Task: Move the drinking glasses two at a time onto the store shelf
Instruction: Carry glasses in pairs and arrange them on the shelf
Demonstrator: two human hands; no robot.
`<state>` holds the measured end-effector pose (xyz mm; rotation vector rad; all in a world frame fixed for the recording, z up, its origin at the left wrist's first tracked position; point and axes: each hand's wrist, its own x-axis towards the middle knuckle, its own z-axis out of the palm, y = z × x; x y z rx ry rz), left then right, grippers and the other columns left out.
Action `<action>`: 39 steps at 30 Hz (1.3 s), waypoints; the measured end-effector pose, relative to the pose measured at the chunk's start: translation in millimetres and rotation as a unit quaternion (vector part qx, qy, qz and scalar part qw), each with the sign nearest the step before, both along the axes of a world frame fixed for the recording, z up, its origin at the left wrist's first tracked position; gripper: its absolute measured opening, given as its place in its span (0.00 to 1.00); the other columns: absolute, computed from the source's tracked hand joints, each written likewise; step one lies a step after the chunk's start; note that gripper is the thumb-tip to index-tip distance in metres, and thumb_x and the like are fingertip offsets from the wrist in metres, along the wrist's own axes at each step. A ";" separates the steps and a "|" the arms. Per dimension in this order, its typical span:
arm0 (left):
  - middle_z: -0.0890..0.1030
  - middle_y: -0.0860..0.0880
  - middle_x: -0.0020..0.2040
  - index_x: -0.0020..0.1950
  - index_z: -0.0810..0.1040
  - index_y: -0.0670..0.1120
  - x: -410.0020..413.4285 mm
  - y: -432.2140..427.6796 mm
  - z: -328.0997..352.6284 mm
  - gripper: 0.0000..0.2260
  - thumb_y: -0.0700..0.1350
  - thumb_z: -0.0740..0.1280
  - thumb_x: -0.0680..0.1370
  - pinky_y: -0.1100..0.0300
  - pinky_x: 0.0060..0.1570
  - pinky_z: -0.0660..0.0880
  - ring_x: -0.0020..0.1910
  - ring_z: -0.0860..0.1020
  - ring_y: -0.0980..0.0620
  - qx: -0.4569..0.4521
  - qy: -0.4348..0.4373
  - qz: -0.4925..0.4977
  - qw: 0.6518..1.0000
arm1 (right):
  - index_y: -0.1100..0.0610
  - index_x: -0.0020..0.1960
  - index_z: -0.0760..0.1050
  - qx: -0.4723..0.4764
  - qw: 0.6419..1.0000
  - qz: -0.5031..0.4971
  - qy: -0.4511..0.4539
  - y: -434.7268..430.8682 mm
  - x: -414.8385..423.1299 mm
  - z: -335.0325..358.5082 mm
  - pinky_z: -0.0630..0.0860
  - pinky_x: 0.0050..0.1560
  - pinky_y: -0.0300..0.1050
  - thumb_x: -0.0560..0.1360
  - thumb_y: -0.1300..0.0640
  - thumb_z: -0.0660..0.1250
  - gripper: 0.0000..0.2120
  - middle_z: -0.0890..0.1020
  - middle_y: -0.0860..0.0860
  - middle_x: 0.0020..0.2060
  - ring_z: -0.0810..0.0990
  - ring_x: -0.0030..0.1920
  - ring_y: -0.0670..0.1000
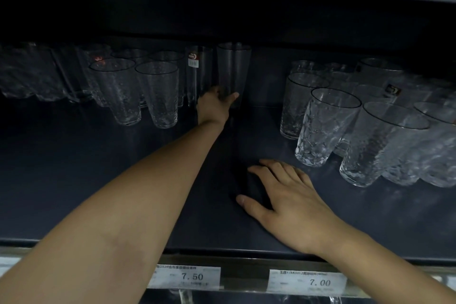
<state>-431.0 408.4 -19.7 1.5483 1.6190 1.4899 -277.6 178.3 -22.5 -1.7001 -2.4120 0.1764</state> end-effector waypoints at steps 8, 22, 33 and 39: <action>0.83 0.41 0.56 0.61 0.80 0.38 3.4 -11.7 3.5 0.22 0.52 0.73 0.74 0.55 0.55 0.78 0.57 0.81 0.45 -0.007 0.029 0.035 0.999 | 0.42 0.77 0.55 -0.012 1.000 -0.004 0.006 0.9 -0.3 1.9 0.45 0.77 0.46 0.73 0.28 0.46 0.35 0.56 0.43 0.76 0.49 0.77 0.44; 0.80 0.45 0.62 0.67 0.78 0.47 6.2 -131.1 18.7 0.15 0.45 0.63 0.80 0.63 0.51 0.72 0.58 0.79 0.46 -0.130 0.115 -0.034 0.984 | 0.50 0.62 0.79 -0.087 0.965 -0.042 0.245 -1.0 12.1 19.6 0.65 0.66 0.39 0.76 0.43 0.69 0.18 0.78 0.47 0.64 0.73 0.66 0.46; 0.83 0.53 0.45 0.46 0.81 0.50 86.3 -271.9 71.3 0.05 0.40 0.71 0.76 0.64 0.51 0.76 0.45 0.80 0.58 -0.123 -0.060 -0.341 0.930 | 0.49 0.43 0.83 0.051 0.844 -0.239 0.477 -88.2 117.7 67.1 0.74 0.43 0.37 0.76 0.52 0.71 0.04 0.86 0.46 0.39 0.81 0.40 0.40; 0.82 0.51 0.52 0.58 0.79 0.46 149.7 -293.1 71.1 0.13 0.45 0.74 0.75 0.78 0.40 0.72 0.47 0.80 0.63 -0.133 -0.139 -0.322 0.927 | 0.53 0.46 0.83 0.126 0.795 -0.300 0.511 -119.5 182.8 70.5 0.76 0.45 0.36 0.76 0.53 0.72 0.04 0.85 0.47 0.37 0.83 0.43 0.45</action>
